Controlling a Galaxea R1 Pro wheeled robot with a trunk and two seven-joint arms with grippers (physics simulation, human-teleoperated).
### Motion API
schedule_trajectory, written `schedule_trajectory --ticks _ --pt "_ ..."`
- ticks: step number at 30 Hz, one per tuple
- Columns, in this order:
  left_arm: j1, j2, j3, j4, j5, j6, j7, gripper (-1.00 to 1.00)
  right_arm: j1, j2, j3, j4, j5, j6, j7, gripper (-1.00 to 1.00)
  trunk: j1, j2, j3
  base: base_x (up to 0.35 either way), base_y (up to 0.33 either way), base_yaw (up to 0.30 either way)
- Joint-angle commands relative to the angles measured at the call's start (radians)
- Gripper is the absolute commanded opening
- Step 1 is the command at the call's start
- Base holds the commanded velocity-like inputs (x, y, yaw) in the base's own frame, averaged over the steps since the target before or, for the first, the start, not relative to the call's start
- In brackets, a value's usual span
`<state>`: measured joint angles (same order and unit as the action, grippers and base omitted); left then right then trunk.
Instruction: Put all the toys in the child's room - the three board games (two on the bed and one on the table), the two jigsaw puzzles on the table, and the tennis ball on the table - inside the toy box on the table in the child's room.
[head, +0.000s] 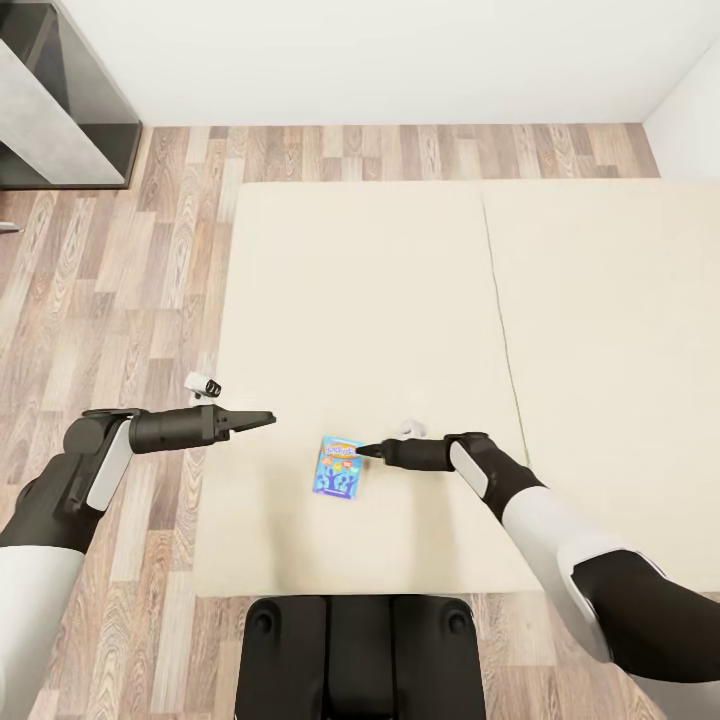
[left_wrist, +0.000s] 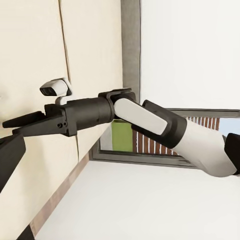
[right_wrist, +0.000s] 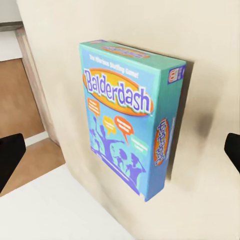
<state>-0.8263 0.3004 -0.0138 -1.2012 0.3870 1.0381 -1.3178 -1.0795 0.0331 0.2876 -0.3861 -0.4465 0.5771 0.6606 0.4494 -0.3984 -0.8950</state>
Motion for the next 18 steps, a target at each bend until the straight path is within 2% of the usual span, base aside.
schedule_trajectory --ticks 1,9,18 --pt "0.000 0.001 -0.001 0.000 0.003 0.008 -0.001 1.00 0.000 0.004 0.004 0.000 -0.006 0.004 -0.001 1.00 0.001 -0.002 -0.001 0.000 0.000 0.000" --pt "0.000 0.002 0.000 0.000 0.003 0.008 -0.001 1.00 0.000 0.015 0.002 0.000 -0.005 0.003 -0.004 1.00 0.001 -0.002 -0.001 0.000 0.000 0.000" --pt "0.000 0.003 0.000 0.000 0.003 0.008 -0.001 1.00 0.000 0.018 0.001 -0.003 -0.005 0.003 -0.004 1.00 0.001 -0.002 -0.001 0.000 0.000 0.000"
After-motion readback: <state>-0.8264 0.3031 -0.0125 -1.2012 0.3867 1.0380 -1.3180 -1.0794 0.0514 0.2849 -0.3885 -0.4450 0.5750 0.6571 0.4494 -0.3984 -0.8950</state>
